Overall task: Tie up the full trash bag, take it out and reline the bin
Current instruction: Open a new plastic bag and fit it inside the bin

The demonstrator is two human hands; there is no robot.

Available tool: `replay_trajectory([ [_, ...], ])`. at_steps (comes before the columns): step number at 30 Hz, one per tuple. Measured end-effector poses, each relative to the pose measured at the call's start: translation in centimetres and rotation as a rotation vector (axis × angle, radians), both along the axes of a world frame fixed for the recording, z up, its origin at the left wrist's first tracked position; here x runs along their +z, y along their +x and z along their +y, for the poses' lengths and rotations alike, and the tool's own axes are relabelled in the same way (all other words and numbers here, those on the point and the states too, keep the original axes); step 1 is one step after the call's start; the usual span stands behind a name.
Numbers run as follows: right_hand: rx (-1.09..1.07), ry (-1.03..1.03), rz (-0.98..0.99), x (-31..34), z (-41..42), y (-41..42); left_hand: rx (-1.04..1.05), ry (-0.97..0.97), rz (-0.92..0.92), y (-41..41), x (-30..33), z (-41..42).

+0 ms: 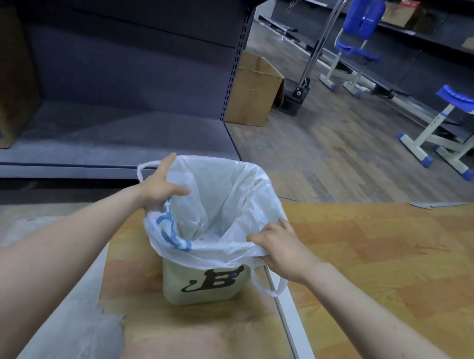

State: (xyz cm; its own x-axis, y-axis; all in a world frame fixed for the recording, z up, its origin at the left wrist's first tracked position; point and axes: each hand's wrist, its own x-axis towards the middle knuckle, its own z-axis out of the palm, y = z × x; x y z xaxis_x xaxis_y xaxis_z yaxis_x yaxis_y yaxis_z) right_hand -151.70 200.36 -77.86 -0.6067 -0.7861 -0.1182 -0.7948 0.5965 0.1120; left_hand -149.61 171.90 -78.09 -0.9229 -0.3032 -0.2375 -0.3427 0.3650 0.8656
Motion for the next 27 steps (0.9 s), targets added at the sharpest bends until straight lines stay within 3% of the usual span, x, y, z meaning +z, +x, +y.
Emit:
replay_trajectory([
  [2, -0.007, 0.010, 0.005, 0.2, -0.4, 0.1, 0.079, 0.102, 0.006, -0.4, -1.4, -0.5],
  [6, 0.005, 0.016, 0.019, 0.7, -0.9, 0.4, 0.072, 0.193, -0.114, -0.6, -2.3, -1.0],
  [8, -0.005, 0.016, 0.002, 0.9, -0.8, 0.5, 0.109, 0.175, -0.117, -0.5, -2.2, -0.7],
  [12, -0.021, 0.028, -0.033, 1.1, -0.7, 0.7, 0.099, 0.322, -0.155, 0.4, -1.8, -0.2],
  [15, -0.017, 0.032, -0.029, 1.0, -0.5, 0.7, 0.170, 0.169, -0.185, 0.5, -2.5, -0.8],
  [19, -0.017, 0.030, 0.022, 0.8, -0.1, 1.1, 0.179, -0.173, -0.051, 1.5, -1.9, 0.1],
  [27, -0.069, -0.057, 0.040, 0.8, 1.0, 2.9, 0.038, -0.300, -0.026, 4.5, -0.8, -0.9],
])
